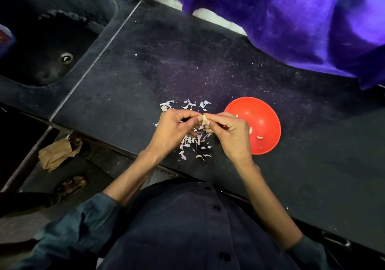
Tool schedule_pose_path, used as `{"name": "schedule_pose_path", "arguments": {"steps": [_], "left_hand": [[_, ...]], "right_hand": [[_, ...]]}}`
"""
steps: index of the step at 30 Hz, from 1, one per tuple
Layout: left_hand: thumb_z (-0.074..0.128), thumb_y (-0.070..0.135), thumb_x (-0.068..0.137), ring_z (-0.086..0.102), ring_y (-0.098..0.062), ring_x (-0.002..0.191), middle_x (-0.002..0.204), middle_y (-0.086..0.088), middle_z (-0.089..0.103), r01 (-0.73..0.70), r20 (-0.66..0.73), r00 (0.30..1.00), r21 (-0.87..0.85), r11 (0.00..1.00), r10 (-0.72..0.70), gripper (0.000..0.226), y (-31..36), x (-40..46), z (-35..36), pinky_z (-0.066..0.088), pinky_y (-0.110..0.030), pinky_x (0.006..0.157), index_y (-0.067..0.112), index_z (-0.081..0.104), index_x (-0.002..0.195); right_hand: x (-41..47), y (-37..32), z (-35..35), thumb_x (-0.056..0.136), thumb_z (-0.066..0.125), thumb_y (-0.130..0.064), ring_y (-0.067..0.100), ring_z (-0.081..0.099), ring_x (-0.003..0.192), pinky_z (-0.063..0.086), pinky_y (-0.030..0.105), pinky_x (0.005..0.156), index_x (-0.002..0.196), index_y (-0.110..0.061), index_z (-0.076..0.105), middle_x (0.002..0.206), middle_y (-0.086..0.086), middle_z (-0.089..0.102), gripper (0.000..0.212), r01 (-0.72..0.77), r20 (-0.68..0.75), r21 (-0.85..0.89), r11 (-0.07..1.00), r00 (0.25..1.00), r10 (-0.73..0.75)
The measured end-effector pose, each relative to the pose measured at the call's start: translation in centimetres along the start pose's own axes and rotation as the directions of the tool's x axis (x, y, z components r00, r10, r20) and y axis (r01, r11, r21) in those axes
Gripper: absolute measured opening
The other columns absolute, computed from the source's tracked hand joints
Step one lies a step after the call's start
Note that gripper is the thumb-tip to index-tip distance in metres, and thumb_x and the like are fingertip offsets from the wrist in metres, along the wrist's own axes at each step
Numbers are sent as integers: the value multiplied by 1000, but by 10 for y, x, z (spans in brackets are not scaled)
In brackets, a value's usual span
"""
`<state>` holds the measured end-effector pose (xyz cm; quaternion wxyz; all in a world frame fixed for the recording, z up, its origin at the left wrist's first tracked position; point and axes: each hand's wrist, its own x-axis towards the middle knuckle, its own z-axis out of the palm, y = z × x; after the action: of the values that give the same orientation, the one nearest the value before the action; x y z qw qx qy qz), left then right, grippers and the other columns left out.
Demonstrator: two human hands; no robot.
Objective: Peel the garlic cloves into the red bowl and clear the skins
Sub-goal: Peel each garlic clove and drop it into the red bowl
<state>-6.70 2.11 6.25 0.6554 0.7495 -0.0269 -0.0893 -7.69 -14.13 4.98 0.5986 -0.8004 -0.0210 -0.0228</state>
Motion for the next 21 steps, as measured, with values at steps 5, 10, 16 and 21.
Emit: {"name": "schedule_pose_path", "arguments": {"steps": [5,10,16,21], "left_hand": [[66,8,91,72,-14,71,81,0,75,-15,-2,1000,25,1000,16,11,-2,-3,1,59,-26,65,8,75,97],[64,5,91,71,-18,70,77,-2,74,28,35,999,-37,999,-27,12,-1,-3,1,60,-31,68,11,74,94],[61,-1,91,69,-16,63,70,-2,71,90,68,994,-66,994,-85,18,1,-2,1,58,-27,65,10,74,88],[60,-1,92,68,-17,67,75,-7,71,106,32,994,-68,992,-104,13,2,0,4,59,-29,65,-2,73,93]], "right_hand": [[-2,1,-2,85,68,3,12,69,69,60,31,72,105,-6,73,85,3,69,22,-4,16,9,1000,1000,4],[-4,1,-6,87,68,-1,15,71,71,60,41,73,103,-12,74,85,-1,69,20,-68,48,78,995,997,64],[-4,-1,-9,86,68,0,18,72,70,59,48,74,103,-12,73,86,2,70,21,-107,82,91,990,992,99],[-3,0,-8,87,67,-3,17,72,72,60,38,74,102,-14,74,89,6,70,20,-138,65,155,978,989,130]]}}
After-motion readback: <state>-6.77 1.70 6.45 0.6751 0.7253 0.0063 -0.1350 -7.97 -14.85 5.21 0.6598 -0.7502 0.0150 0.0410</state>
